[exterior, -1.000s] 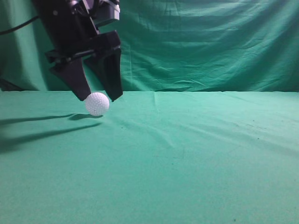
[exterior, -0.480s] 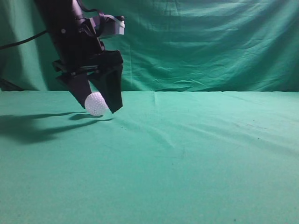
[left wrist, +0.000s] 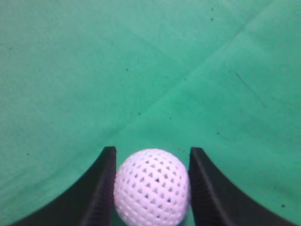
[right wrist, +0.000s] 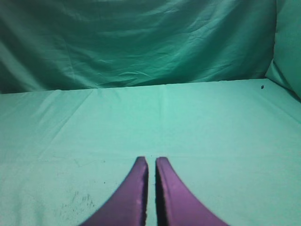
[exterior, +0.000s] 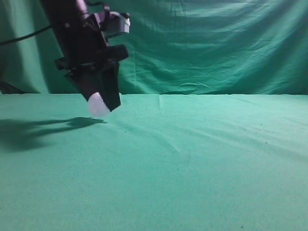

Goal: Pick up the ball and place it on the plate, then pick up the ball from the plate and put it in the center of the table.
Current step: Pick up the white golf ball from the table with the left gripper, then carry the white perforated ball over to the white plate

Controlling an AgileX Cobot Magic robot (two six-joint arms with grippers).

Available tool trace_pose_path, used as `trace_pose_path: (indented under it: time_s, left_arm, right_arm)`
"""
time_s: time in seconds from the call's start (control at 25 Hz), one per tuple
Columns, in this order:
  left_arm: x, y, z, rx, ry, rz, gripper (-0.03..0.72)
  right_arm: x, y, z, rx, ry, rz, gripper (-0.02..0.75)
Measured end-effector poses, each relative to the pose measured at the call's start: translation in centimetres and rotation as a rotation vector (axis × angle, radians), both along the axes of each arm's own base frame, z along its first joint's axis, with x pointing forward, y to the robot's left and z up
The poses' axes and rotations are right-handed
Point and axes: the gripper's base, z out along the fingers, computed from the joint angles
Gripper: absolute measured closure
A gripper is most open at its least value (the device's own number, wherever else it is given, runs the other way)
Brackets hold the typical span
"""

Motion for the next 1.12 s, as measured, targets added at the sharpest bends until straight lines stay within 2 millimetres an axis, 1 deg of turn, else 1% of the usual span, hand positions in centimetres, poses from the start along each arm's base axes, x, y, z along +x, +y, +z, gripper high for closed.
trace_pose_path:
  time_s: [0.12,0.2,0.32,0.48,0.52,0.6,0.68,0.8,0.88,1.0,1.12]
  left_arm:
    - [0.2,-0.3,1.4,-0.007,0.045,-0.003,0.391]
    - [0.1,-0.4,2.7,-0.013,0.055,-0.007,0.391]
    - [-0.8,-0.1,5.8,-0.041,0.031,0.005,0.391]
    - [-2.2,1.1,10.9,-0.103,-0.068,0.044,0.391]
    - [-2.7,1.7,11.9,-0.115,-0.087,0.056,0.391]
    - [-3.8,2.9,13.2,-0.125,-0.109,0.075,0.391]
    - [-4.9,4.5,13.7,-0.127,-0.118,0.107,0.391]
    - [-6.3,7.0,13.6,-0.124,-0.11,0.174,0.391]
    - [-7.1,8.5,13.5,-0.123,-0.103,0.22,0.391]
    - [-8.1,10.8,13.2,-0.119,-0.094,0.289,0.391]
    - [-8.8,13.0,12.6,-0.118,-0.091,0.369,0.391]
  right_arm:
    - [0.0,0.0,0.0,0.0,0.0,0.0,0.69]
    - [0.0,0.0,0.0,0.003,-0.002,0.0,0.69]
    - [0.0,0.1,0.5,0.08,-0.043,0.002,0.69]
    - [0.0,0.2,0.8,0.194,-0.062,0.003,0.69]
    - [0.0,0.2,0.8,0.213,-0.061,0.003,0.69]
    - [0.0,0.2,1.0,0.224,-0.058,0.004,0.69]
    - [-0.1,0.2,2.1,0.208,-0.041,0.007,0.69]
    - [0.1,0.3,4.2,0.098,0.063,0.018,0.69]
    - [0.6,0.5,5.5,0.033,0.147,0.03,0.69]
    - [1.8,0.7,7.0,0.011,0.261,0.04,0.69]
    - [2.7,0.9,7.7,-0.005,0.333,0.045,0.69]
